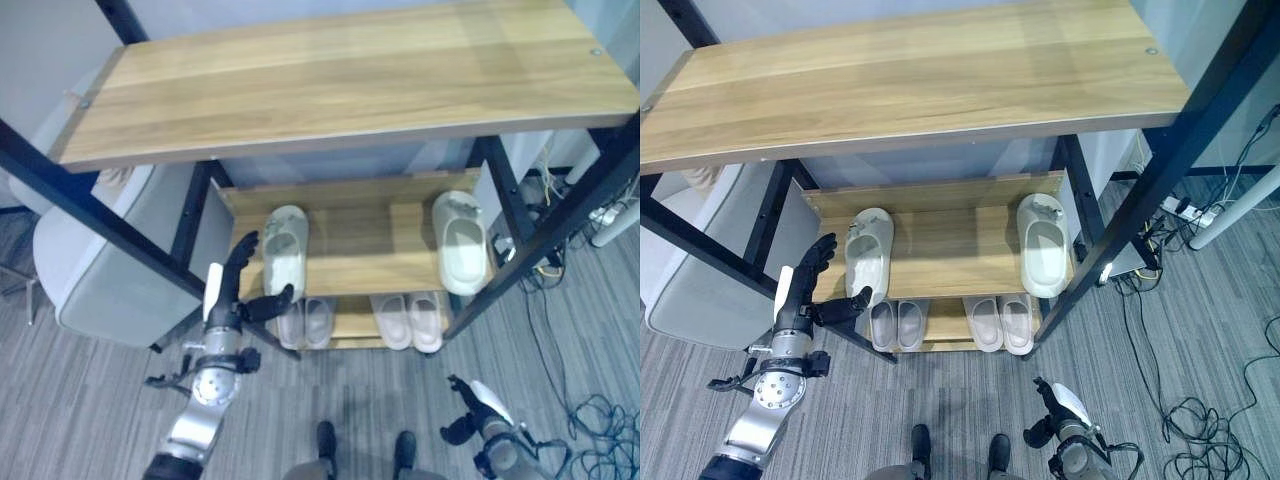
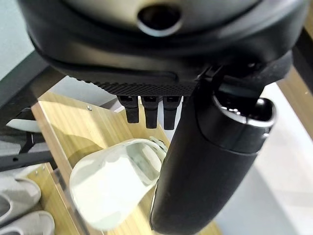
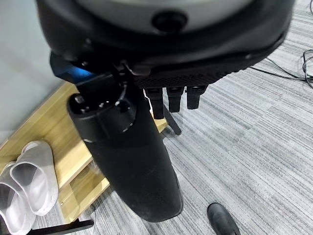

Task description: Arrange the slippers neatly on the shoe rack.

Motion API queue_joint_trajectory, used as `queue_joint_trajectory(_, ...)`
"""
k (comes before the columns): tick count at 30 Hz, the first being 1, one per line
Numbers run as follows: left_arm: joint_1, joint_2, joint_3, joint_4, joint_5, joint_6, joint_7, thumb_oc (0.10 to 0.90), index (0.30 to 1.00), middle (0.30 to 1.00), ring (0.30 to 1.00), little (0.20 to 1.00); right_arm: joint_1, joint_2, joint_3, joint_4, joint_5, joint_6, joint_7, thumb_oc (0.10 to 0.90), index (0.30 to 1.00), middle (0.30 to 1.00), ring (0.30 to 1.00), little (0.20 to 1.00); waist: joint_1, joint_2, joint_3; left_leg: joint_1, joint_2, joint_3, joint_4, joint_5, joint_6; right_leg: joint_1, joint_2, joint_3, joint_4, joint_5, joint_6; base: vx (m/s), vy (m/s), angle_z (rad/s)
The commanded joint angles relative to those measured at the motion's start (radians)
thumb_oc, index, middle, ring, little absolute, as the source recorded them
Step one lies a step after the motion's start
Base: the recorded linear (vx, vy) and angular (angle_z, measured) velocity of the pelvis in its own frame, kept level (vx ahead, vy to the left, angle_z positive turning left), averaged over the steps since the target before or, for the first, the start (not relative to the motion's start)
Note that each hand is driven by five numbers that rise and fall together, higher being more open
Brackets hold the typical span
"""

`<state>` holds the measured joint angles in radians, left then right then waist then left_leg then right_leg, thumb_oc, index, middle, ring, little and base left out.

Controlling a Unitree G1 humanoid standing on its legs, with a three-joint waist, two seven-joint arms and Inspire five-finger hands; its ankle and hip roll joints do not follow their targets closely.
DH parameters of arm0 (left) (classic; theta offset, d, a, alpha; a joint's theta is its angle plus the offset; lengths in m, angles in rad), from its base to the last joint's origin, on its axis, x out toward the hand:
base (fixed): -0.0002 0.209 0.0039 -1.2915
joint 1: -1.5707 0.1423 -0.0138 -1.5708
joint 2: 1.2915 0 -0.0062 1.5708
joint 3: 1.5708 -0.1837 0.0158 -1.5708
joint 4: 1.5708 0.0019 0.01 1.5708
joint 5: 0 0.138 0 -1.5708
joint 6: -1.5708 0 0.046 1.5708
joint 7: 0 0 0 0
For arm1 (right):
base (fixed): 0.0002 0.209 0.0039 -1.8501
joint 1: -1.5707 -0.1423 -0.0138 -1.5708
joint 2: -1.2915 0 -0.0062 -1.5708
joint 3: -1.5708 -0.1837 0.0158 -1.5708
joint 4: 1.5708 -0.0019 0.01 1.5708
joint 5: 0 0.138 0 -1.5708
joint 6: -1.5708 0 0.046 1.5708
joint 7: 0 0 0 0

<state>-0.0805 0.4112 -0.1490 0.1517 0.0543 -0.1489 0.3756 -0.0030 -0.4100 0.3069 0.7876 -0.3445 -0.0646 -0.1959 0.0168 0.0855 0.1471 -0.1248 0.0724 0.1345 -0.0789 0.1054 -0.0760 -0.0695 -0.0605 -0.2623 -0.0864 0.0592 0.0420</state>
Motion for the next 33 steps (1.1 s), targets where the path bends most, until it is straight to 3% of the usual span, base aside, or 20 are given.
queue_joint_trajectory(1,-0.162,0.044,0.074,0.024,0.07,-0.048,0.092,0.8,0.9,0.9,0.9,0.9,-0.022,-0.059,0.028,-0.106,-0.013,-0.043,-0.034,0.8,0.9,0.9,0.9,0.9,-0.009,-0.033,-0.029,0.018,0.038,0.102,-0.008,-0.036,-0.046,-0.032,-0.078,-0.079,-0.001,-0.027,0.133,-0.01,0.005,-0.04)
queue_joint_trajectory(12,-0.275,0.113,0.098,0.167,0.029,-0.038,0.14,0.8,0.9,0.9,0.9,0.9,-0.041,-0.088,0.052,-0.131,-0.025,-0.041,-0.017,0.8,0.9,0.9,0.9,0.9,-0.031,-0.039,-0.032,-0.034,0.041,0.11,-0.008,-0.028,-0.045,-0.101,-0.079,-0.056,-0.001,-0.006,0.137,-0.02,0.01,-0.07)
queue_joint_trajectory(33,-0.502,0.221,0.06,0.386,-0.019,-0.023,0.19,0.8,0.9,0.9,0.9,0.9,-0.062,-0.106,0.079,-0.157,-0.017,-0.042,-0.021,0.8,0.9,0.9,0.9,0.9,-0.063,-0.036,-0.009,-0.135,0.032,0.117,-0.008,-0.003,-0.044,-0.221,-0.092,-0.028,-0.001,0.035,0.14,-0.01,0.004,-0.03)
